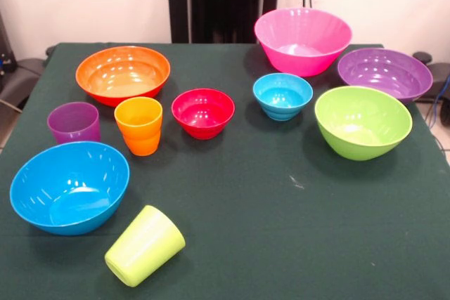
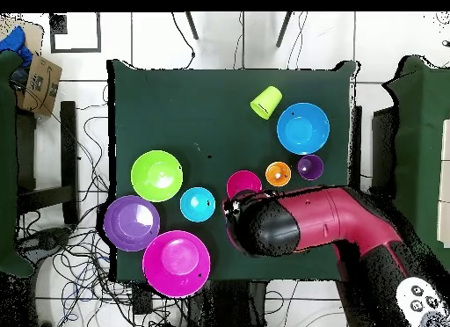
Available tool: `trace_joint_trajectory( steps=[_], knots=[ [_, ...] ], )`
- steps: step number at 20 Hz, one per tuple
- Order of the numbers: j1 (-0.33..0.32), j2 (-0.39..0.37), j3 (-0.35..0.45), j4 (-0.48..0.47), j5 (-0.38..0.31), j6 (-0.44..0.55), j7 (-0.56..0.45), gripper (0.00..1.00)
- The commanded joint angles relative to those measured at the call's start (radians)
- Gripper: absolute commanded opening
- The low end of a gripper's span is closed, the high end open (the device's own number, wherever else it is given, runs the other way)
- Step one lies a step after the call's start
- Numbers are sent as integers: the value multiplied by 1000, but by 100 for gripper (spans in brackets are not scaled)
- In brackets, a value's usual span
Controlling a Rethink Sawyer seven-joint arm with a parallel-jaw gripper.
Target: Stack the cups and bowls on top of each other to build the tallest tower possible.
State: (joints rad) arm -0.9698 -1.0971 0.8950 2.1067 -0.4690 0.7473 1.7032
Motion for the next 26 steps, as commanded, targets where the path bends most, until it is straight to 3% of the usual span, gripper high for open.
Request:
trace_joint_trajectory(
  steps=[1,7,15,22,26],
  knots=[
    [17,13,-10,100,-54,-99,-18,100],
    [32,-10,-37,129,-64,-133,16,100],
    [50,-108,-112,232,-37,-225,135,100],
    [166,-94,-306,274,-90,-365,318,100],
    [242,-59,-421,286,-113,-440,373,100]
  ],
)
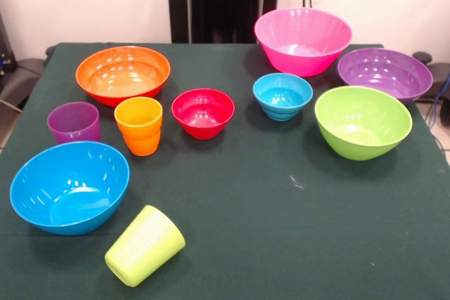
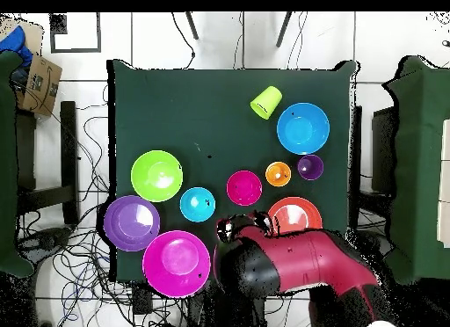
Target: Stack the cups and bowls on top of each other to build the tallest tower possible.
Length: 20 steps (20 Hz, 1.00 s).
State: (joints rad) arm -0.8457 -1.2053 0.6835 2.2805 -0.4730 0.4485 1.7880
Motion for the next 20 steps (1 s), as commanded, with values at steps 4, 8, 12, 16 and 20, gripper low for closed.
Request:
trace_joint_trajectory(
  steps=[4,8,12,16,20],
  knots=[
    [155,43,-271,123,-107,-177,299,100],
    [115,9,-240,170,-48,-159,254,100],
    [112,17,-226,199,-46,-168,243,100],
    [104,-19,-194,228,-25,-172,216,100],
    [99,-63,-179,260,-19,-191,207,100]
  ],
)
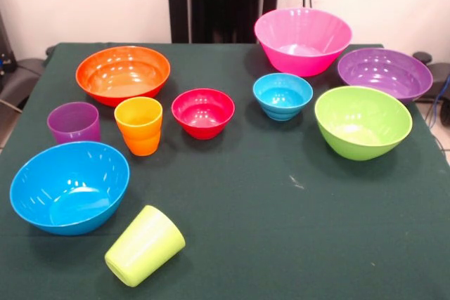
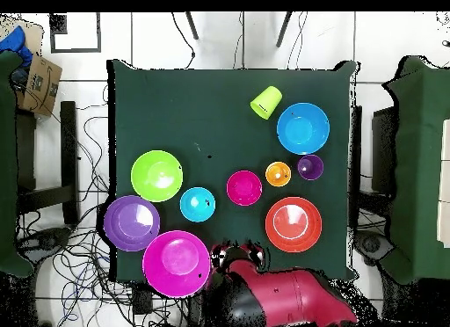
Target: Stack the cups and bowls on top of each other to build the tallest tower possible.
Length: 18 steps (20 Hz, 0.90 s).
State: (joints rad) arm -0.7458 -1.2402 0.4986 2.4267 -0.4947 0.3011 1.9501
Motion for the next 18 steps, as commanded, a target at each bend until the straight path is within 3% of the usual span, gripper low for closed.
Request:
trace_joint_trajectory(
  steps=[1,14,18],
  knots=[
    [-4,-38,14,123,11,-35,34,100],
    [-21,-95,48,192,42,-48,20,100],
    [-18,-81,40,187,20,-62,29,100]
  ],
)
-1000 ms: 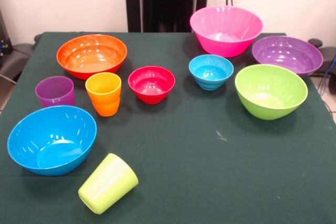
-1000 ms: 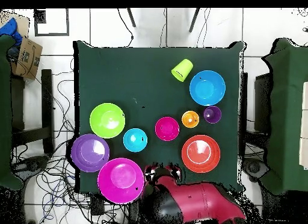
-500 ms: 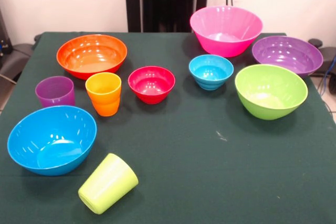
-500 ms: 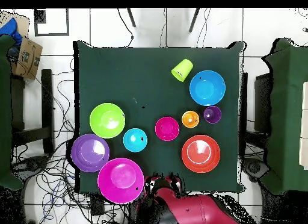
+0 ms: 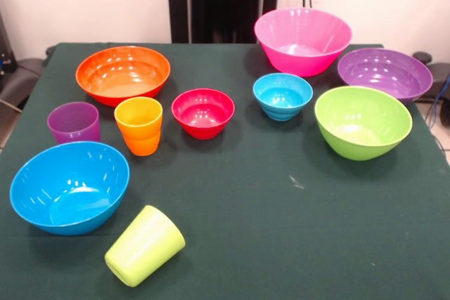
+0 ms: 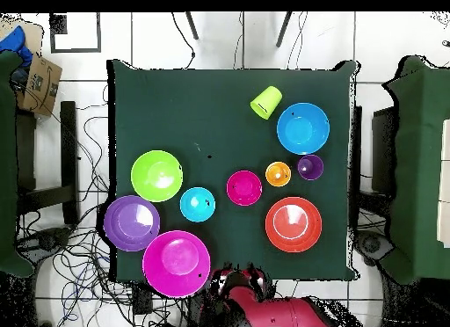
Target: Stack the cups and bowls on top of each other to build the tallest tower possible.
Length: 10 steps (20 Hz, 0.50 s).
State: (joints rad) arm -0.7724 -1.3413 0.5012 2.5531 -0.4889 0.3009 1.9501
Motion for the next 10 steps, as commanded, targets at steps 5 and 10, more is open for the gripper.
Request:
trace_joint_trajectory(
  steps=[5,10],
  knots=[
    [44,141,-17,-26,-90,-107,55,100],
    [68,228,-35,-112,-137,-101,46,100]
  ],
)
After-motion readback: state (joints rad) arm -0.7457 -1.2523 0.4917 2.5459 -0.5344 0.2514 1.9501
